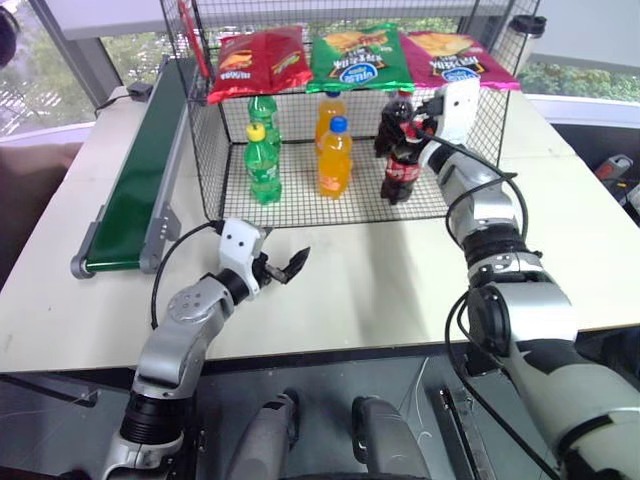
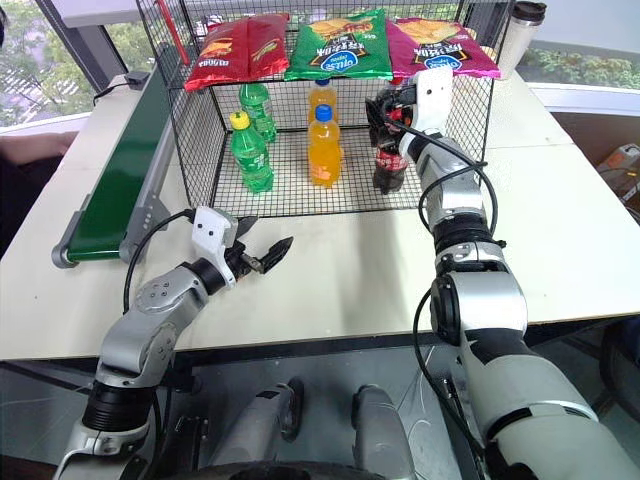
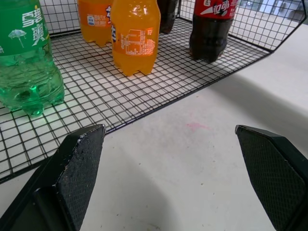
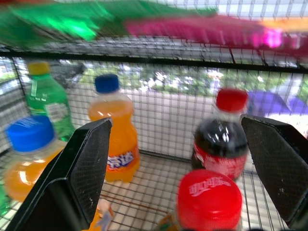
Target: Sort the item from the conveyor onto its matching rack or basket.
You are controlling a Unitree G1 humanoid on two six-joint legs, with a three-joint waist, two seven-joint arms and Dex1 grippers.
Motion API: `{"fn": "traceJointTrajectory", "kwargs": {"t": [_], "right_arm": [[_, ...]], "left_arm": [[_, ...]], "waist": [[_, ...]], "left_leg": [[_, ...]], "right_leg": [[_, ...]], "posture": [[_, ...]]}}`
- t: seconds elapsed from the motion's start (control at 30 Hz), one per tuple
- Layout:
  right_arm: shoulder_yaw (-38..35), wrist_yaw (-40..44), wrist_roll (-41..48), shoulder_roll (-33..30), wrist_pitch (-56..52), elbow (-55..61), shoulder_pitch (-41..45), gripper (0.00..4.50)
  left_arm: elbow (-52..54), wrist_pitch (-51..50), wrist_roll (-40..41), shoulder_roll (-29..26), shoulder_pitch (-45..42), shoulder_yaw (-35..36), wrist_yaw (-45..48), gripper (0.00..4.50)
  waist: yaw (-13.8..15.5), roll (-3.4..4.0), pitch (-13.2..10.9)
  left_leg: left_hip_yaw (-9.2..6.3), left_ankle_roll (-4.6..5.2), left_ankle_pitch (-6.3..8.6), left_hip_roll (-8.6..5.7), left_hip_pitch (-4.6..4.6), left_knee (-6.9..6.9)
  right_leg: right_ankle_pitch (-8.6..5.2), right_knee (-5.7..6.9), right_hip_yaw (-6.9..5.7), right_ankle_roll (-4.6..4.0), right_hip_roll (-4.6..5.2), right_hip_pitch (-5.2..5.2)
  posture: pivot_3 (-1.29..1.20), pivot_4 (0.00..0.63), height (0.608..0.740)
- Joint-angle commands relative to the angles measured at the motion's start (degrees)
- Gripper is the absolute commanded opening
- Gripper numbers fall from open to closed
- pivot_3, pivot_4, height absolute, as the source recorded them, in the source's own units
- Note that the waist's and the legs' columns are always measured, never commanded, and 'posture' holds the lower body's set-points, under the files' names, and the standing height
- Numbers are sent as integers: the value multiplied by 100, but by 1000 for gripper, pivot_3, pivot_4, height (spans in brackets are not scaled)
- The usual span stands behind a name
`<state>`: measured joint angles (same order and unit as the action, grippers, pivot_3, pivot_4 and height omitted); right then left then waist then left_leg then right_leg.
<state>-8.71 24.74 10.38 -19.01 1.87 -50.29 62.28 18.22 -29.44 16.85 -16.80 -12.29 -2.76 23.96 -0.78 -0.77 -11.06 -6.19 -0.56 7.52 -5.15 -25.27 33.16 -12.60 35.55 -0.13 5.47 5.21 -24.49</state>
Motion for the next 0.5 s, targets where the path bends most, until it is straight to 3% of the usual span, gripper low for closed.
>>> {"fn": "traceJointTrajectory", "kwargs": {"t": [0.03,0.27,0.5], "right_arm": [[-45,148,167,-229,-637,1299,-518,4371],[-136,577,903,-651,-2569,4094,-2244,4371],[540,1068,1549,-523,-3684,6015,-4058,4371]], "left_arm": [[134,146,-4,9,-47,-24,46,4500],[101,118,91,53,-23,-24,158,4500],[97,-59,223,35,38,112,202,4500]], "waist": [[11,0,0],[-5,4,2],[5,7,7]], "left_leg": [[0,0,0,0,0,1],[0,0,0,1,-1,2],[1,-1,2,8,3,5]], "right_leg": [[0,1,0,0,0,0],[-6,1,1,-10,4,-1],[-9,7,0,-13,4,1]], "posture": [[0,150,738],[0,150,738],[0,150,738]]}}
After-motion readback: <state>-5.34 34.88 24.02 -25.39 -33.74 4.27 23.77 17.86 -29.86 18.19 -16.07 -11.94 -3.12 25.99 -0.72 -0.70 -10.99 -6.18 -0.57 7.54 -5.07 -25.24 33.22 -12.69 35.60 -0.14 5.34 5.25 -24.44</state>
